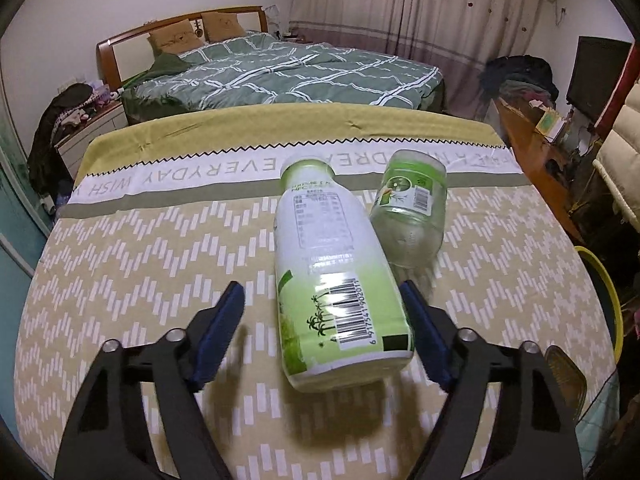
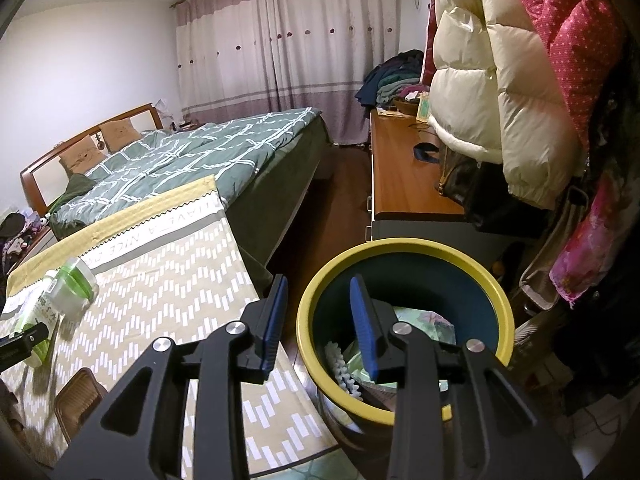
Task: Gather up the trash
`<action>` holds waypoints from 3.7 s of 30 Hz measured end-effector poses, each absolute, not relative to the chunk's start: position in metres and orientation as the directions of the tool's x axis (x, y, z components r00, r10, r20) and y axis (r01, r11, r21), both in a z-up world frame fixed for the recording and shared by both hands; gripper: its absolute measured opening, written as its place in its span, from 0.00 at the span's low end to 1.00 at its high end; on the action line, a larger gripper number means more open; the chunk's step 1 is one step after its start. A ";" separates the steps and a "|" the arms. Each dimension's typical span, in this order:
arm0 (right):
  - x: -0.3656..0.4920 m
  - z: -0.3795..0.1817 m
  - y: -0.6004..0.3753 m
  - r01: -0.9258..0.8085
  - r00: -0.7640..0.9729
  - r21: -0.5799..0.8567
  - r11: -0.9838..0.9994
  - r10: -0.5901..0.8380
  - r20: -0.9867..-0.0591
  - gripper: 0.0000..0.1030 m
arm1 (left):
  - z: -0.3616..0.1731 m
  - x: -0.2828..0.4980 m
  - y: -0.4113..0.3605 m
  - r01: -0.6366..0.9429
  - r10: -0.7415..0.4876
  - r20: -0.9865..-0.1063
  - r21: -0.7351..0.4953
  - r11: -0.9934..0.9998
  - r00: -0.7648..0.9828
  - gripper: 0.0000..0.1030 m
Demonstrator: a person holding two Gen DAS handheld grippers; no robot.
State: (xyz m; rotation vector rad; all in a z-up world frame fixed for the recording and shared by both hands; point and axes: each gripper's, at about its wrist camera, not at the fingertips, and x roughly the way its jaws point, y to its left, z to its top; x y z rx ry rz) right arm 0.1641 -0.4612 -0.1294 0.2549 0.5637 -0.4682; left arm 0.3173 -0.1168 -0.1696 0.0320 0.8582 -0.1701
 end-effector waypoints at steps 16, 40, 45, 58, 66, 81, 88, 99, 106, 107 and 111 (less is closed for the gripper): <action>0.165 -0.131 -0.461 0.491 0.743 0.100 0.866 -0.356 -0.566 0.30 | -0.129 0.282 -0.097 0.208 -0.111 -0.683 0.061 0.976 0.722 0.50; 0.156 -0.131 -0.464 0.470 0.764 0.134 0.872 -0.326 -0.556 0.30 | -0.048 0.245 -0.101 0.266 -0.161 -0.587 0.097 0.959 0.793 0.50; 0.138 -0.127 -0.479 0.486 0.763 0.153 0.861 -0.332 -0.555 0.30 | -0.028 0.234 -0.124 0.327 -0.215 -0.571 0.100 0.940 0.792 0.50; 0.091 -0.122 -0.534 0.571 0.735 0.185 0.800 -0.398 -0.548 0.30 | 0.024 0.205 -0.253 0.586 -0.473 -0.523 0.064 0.807 0.709 0.50; 0.072 -0.128 -0.562 0.615 0.707 0.188 0.766 -0.429 -0.563 0.30 | -0.004 0.209 -0.359 0.704 -0.600 -0.581 -0.065 0.708 0.550 0.50; 0.055 -0.143 -0.592 0.654 0.680 0.218 0.724 -0.437 -0.588 0.32 | -0.080 0.204 -0.475 0.702 -0.559 -0.621 -0.020 0.712 0.550 0.85; 0.065 -0.146 -0.585 0.636 0.686 0.217 0.740 -0.413 -0.599 0.32 | -0.044 0.197 -0.405 0.659 -0.548 -0.540 0.017 0.752 0.639 0.93; 0.089 -0.131 -0.535 0.561 0.719 0.170 0.810 -0.376 -0.585 0.33 | -0.030 0.222 -0.217 0.351 -0.314 -0.424 0.012 0.936 0.850 0.95; 0.111 -0.120 -0.485 0.476 0.746 0.119 0.871 -0.329 -0.579 0.37 | -0.061 0.250 -0.092 0.091 -0.089 -0.439 -0.018 0.996 0.894 0.95; 0.115 -0.120 -0.474 0.454 0.750 0.110 0.884 -0.312 -0.584 0.37 | -0.065 0.252 -0.081 0.065 -0.066 -0.440 -0.017 0.998 0.895 0.95; 0.127 -0.119 -0.439 0.383 0.763 0.086 0.920 -0.262 -0.590 0.37 | -0.090 0.259 -0.024 -0.074 0.063 -0.463 -0.006 0.997 0.884 0.95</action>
